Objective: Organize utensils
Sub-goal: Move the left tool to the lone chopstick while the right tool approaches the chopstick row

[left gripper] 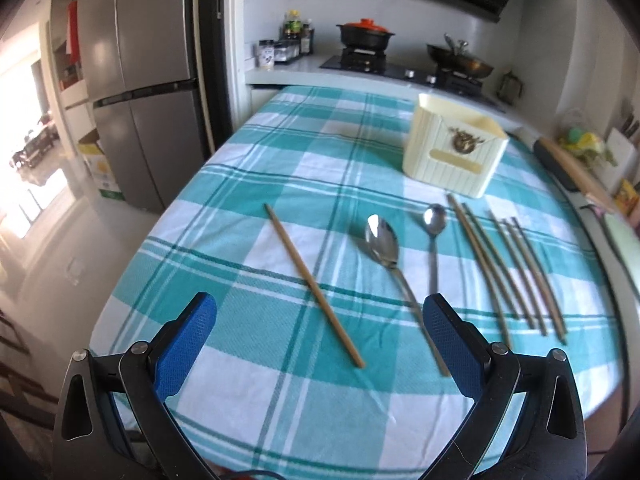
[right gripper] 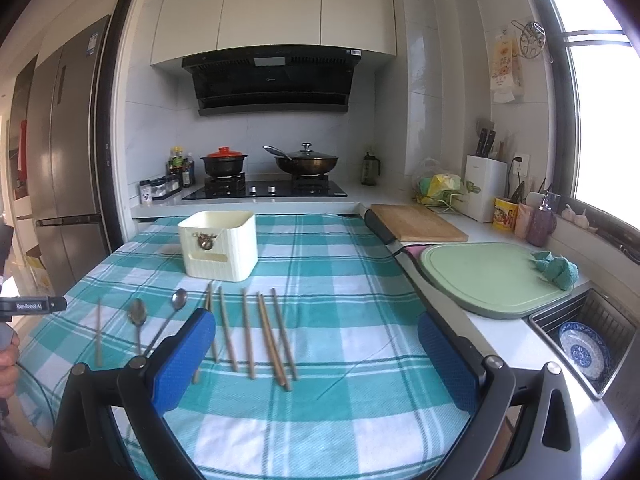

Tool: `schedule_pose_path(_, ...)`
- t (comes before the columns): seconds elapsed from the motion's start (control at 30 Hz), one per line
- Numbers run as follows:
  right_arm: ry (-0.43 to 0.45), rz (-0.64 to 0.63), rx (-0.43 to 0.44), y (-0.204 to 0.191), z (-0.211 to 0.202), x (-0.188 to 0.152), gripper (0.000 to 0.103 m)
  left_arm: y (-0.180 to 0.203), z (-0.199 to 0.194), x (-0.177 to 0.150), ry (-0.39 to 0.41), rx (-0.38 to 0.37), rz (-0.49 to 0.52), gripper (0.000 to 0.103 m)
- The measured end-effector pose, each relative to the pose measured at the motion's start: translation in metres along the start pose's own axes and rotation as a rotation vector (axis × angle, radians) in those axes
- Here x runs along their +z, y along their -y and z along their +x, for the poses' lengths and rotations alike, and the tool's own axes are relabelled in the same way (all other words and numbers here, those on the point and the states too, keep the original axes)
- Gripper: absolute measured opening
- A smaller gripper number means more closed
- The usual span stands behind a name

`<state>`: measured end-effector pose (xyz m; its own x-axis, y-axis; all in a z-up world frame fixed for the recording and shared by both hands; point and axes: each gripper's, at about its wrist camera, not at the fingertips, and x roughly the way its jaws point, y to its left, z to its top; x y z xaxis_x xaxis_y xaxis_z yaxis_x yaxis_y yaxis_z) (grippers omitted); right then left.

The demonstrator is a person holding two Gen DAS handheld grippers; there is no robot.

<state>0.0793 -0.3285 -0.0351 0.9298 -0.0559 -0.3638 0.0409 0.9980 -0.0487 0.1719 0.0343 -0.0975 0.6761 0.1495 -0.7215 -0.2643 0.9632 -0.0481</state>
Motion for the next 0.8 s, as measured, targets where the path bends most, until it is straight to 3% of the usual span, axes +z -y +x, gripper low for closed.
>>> schedule_pose_path(0.4,-0.072,-0.044,0.023,0.0,0.042,0.003,0.103,0.004,0.032,0.009,-0.032,0.061,0.004,0.103)
schedule_pose_path(0.57,-0.119,-0.103,0.071,0.0,0.081,0.005,0.103,0.004,0.064,0.005,-0.097,0.076,-0.003,0.103)
schedule_pose_path(0.67,-0.187,-0.144,0.101,0.002,0.115,0.002,0.103,0.006,0.085,0.001,-0.134,0.091,0.016,0.103)
schedule_pose_path(0.8,-0.357,-0.18,0.178,0.0,0.181,-0.013,0.102,0.012,0.103,-0.006,-0.164,0.107,0.042,0.103)
